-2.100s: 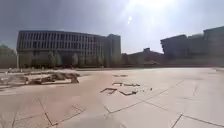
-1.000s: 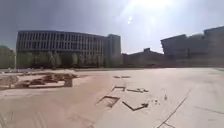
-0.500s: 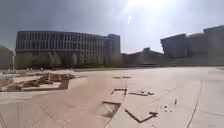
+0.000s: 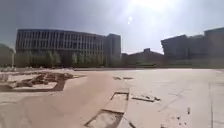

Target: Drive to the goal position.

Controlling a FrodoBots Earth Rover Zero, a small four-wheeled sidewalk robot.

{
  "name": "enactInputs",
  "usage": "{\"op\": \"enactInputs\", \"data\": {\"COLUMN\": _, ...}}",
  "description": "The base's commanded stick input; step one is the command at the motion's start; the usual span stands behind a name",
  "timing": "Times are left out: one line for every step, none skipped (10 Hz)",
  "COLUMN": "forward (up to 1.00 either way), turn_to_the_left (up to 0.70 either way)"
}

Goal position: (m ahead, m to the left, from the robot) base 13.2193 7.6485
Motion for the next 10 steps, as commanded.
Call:
{"op": "enactInputs", "data": {"forward": 0.7, "turn_to_the_left": 0.01}}
{"op": "enactInputs", "data": {"forward": 0.7, "turn_to_the_left": 0.01}}
{"op": "enactInputs", "data": {"forward": 0.7, "turn_to_the_left": 0.01}}
{"op": "enactInputs", "data": {"forward": 0.7, "turn_to_the_left": 0.01}}
{"op": "enactInputs", "data": {"forward": 0.7, "turn_to_the_left": 0.01}}
{"op": "enactInputs", "data": {"forward": 0.7, "turn_to_the_left": 0.01}}
{"op": "enactInputs", "data": {"forward": 0.7, "turn_to_the_left": 0.01}}
{"op": "enactInputs", "data": {"forward": 0.7, "turn_to_the_left": 0.01}}
{"op": "enactInputs", "data": {"forward": 0.7, "turn_to_the_left": 0.12}}
{"op": "enactInputs", "data": {"forward": 0.7, "turn_to_the_left": 0.22}}
